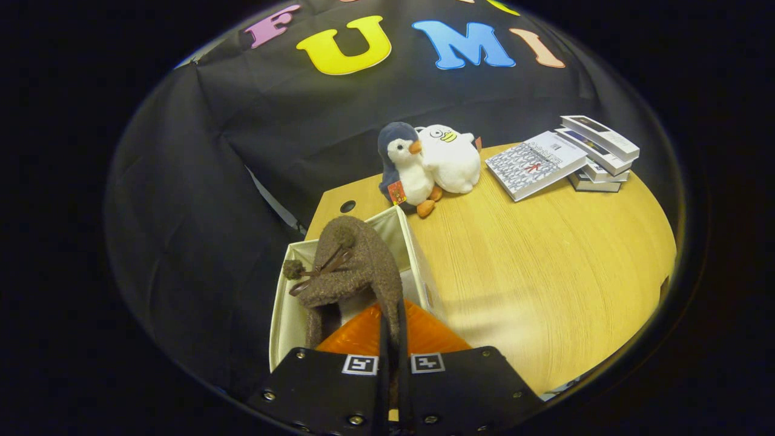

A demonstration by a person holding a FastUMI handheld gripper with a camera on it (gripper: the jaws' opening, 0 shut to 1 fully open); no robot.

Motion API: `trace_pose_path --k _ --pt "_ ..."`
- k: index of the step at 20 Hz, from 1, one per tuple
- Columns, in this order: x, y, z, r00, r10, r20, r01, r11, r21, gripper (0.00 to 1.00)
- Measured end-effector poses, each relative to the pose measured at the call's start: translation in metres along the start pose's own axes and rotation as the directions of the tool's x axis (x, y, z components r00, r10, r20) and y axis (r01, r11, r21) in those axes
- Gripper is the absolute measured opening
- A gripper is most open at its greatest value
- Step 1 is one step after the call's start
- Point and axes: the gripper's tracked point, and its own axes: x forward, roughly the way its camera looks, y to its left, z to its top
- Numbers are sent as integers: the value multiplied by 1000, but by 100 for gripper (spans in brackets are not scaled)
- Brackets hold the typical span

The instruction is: Open the storage box then place both shoes into the box .Put the left shoe in first, then the right shoe, with the right side of both shoes facing outward in a uniform manner.

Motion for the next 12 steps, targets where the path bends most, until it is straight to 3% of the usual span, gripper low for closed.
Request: trace_pose_path --k 2,3,4,5,7,12 --pt "-9 4 10 999 15 38 -14 999 -30 26" --pt "-13 4 15 998 18 59 -15 998 -62 47" --pt "-17 4 20 996 22 81 -15 995 -94 58" --pt "-23 5 26 994 30 105 -16 991 -131 77" --pt "-38 8 36 986 61 156 -31 982 -188 99" --pt "-88 -7 65 950 91 298 20 936 -350 98"
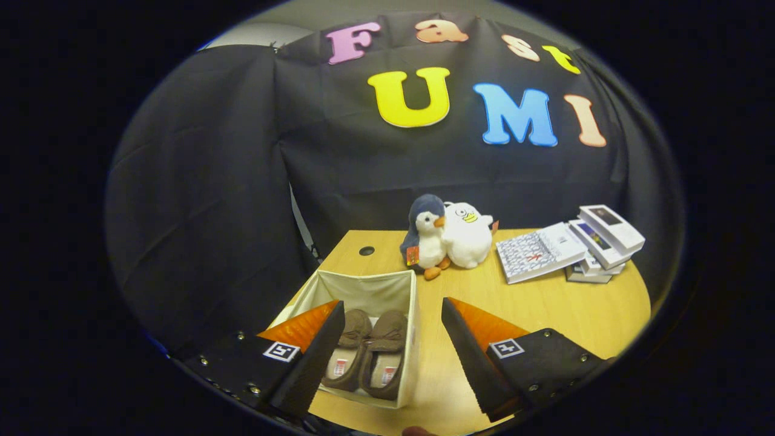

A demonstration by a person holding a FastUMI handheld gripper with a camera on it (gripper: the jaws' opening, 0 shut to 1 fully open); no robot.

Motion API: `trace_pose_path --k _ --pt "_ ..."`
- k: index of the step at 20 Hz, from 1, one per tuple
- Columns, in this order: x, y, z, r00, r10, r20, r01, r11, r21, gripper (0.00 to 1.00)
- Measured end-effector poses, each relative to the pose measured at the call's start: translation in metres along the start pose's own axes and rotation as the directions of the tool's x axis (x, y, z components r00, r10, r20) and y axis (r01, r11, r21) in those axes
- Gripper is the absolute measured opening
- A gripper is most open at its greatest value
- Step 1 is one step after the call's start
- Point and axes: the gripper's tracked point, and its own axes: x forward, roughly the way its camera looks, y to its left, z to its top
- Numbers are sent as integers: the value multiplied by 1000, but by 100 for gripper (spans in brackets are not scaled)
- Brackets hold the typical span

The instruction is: Open the storage box then place both shoes into the box .Put the left shoe in first, then the right shoe, with the right side of both shoes facing outward in a uniform manner.

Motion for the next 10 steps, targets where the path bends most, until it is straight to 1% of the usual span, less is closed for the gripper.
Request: trace_pose_path --k 2,5,8,10 --pt "-21 -17 16 996 -24 81 28 999 -39 98" --pt "-55 -50 33 983 -65 174 69 997 -17 98" --pt "-83 -92 40 967 -120 225 126 992 -13 98" --pt "-101 -121 41 953 -171 251 181 983 -18 98"
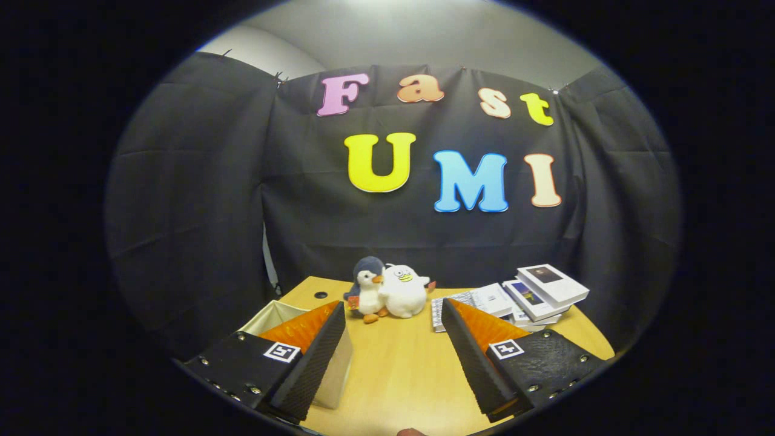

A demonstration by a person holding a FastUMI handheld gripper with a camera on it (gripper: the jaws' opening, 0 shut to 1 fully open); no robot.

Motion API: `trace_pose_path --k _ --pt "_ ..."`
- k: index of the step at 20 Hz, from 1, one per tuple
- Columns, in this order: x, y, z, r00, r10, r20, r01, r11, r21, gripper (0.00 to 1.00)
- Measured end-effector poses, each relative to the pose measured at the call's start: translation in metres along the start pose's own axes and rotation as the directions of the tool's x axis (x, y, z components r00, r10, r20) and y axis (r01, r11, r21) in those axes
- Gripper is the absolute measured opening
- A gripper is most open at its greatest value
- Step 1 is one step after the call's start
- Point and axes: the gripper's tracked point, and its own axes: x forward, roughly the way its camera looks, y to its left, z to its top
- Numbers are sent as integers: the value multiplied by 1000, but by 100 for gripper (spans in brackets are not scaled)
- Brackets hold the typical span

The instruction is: Open the storage box then place both shoes into the box .Put the left shoe in first, then the right shoe, with the right side of both shoes facing outward in a uniform manner.

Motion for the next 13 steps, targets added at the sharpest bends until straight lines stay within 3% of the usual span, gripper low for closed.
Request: trace_pose_path --k 5,13 --pt "-34 -59 9 993 -90 76 89 996 4 98" --pt "-64 -107 -8 987 -141 82 135 988 69 98"
